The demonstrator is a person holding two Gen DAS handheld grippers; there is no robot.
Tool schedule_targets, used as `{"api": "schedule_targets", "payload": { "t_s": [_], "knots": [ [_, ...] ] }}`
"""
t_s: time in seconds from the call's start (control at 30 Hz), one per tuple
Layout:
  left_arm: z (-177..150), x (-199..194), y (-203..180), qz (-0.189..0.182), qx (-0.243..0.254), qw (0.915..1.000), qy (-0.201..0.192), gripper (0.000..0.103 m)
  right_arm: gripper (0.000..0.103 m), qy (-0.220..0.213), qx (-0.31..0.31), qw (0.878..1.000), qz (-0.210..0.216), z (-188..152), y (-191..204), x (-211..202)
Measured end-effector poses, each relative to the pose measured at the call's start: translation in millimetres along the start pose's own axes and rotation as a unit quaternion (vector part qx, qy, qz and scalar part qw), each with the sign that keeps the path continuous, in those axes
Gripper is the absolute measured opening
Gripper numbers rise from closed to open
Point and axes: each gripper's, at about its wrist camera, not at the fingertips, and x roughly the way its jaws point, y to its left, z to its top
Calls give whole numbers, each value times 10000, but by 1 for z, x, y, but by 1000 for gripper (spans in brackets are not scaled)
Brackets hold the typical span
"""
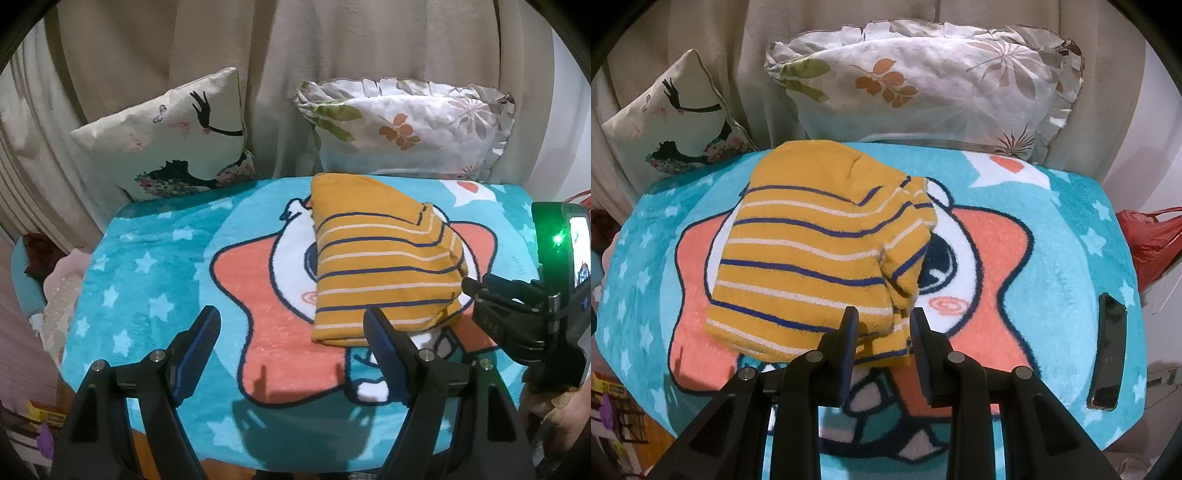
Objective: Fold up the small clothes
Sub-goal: 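Pull both grippers back from the folded sweater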
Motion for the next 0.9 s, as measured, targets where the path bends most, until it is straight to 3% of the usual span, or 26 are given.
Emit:
{"api": "schedule_targets", "payload": {
  "t_s": [0.3, 0.9],
  "knots": [
    [-5, -3, 5, 314, 94, 9994, -123, 79, 31, -37, -200, 9996, -180, -2, 10, -2],
    [-11, 10, 26, 146, -148, 9996, 214, 79, 33, -6, -374, 9992, -163, -1, 27, 0]
  ]
}}
